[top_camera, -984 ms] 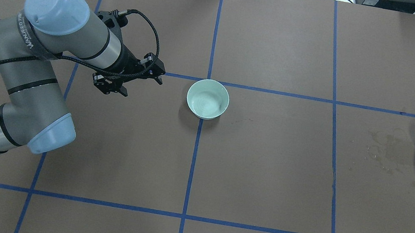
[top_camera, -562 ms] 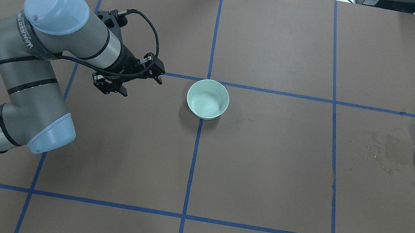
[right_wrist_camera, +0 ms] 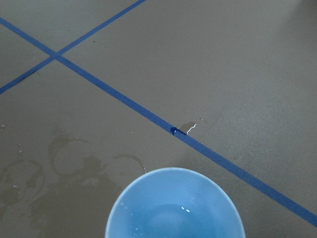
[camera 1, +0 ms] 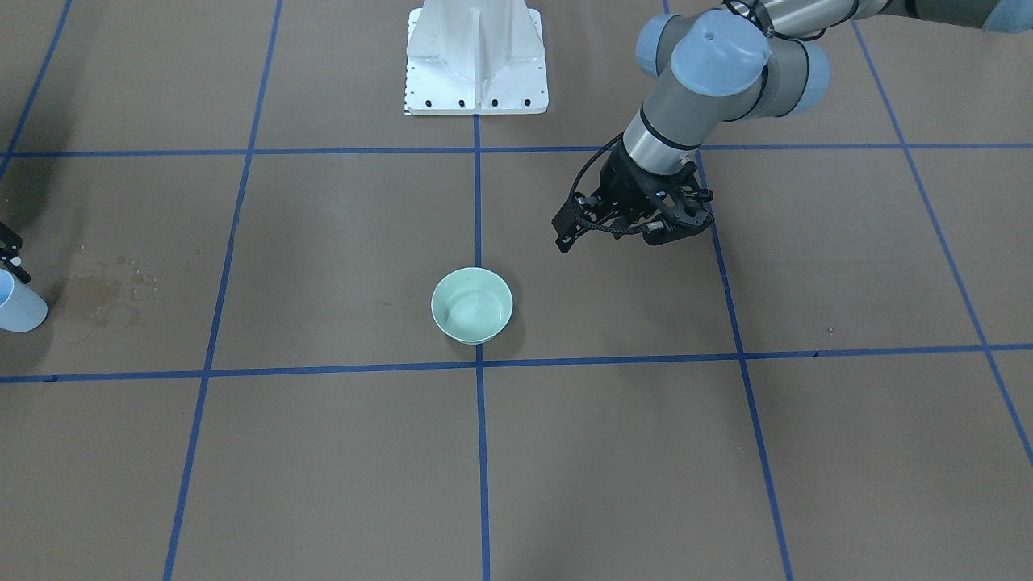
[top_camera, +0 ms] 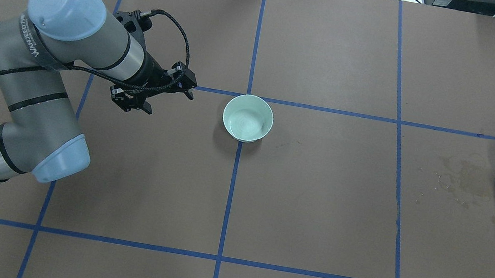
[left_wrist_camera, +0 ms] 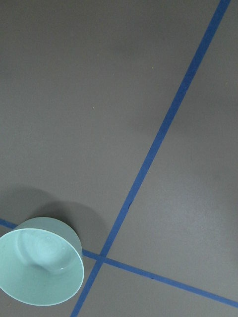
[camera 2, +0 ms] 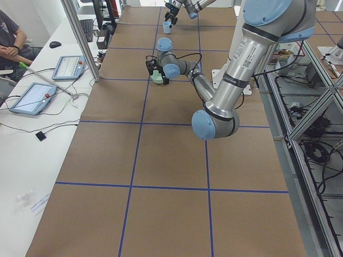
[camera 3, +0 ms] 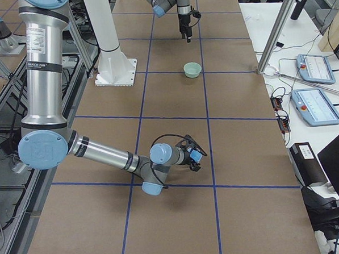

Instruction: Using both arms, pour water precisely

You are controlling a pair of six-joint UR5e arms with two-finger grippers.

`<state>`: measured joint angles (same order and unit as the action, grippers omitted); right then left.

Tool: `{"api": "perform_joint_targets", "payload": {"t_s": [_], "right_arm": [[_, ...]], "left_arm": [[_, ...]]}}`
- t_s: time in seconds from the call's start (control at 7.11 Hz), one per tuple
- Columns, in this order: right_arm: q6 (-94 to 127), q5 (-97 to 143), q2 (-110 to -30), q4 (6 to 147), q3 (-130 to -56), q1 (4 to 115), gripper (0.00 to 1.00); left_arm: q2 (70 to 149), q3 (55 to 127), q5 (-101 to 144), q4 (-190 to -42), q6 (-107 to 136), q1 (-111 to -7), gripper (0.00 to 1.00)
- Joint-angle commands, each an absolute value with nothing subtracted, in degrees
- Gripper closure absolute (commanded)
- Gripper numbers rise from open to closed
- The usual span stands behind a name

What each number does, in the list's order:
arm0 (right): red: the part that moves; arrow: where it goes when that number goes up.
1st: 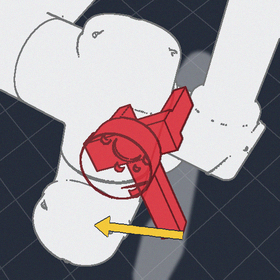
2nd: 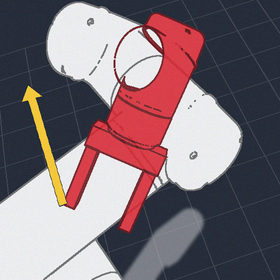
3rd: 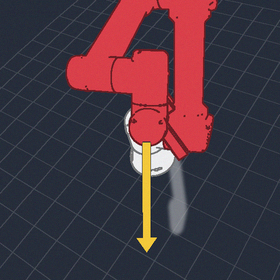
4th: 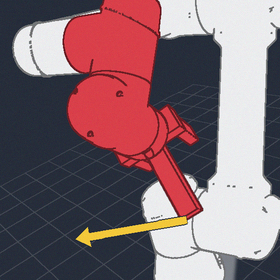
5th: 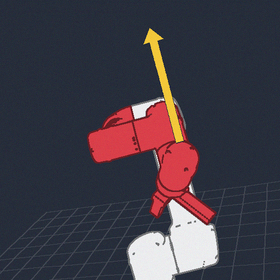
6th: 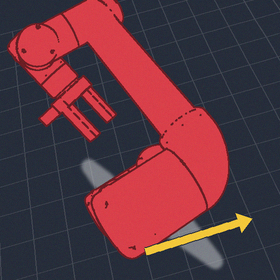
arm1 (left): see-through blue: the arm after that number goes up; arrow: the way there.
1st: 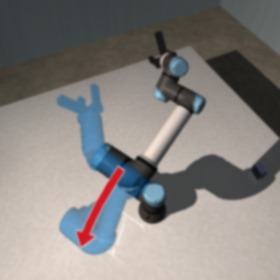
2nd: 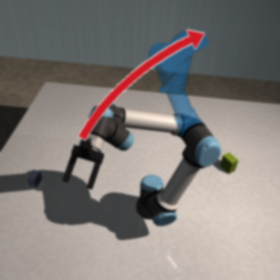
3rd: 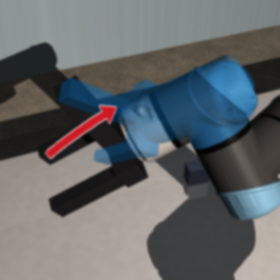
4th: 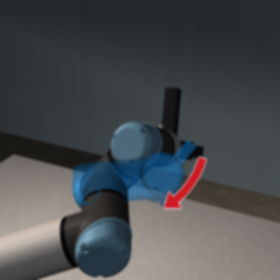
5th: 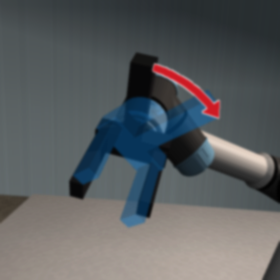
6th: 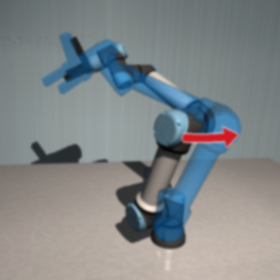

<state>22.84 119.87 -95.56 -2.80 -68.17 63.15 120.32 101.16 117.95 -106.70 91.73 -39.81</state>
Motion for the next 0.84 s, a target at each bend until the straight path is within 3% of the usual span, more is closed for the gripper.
{"api": "perform_joint_targets", "payload": {"t_s": [0.0,0.42,0.7], "right_arm": [[22.85,119.71,-94.84,-2.81,-68.03,62.49,0.07],[22.76,119.79,-94.83,-2.9,-68.03,62.58,0.37],[25.03,119.88,-93.27,-1.51,-69.86,62.58,0.46]], "left_arm": [[120.32,101.25,117.95,-106.7,91.76,-39.81,0.0],[120.32,101.34,117.95,-106.7,91.76,-39.9,0.0],[120.32,101.43,117.95,-106.7,91.58,-40.51,0.0]]}}
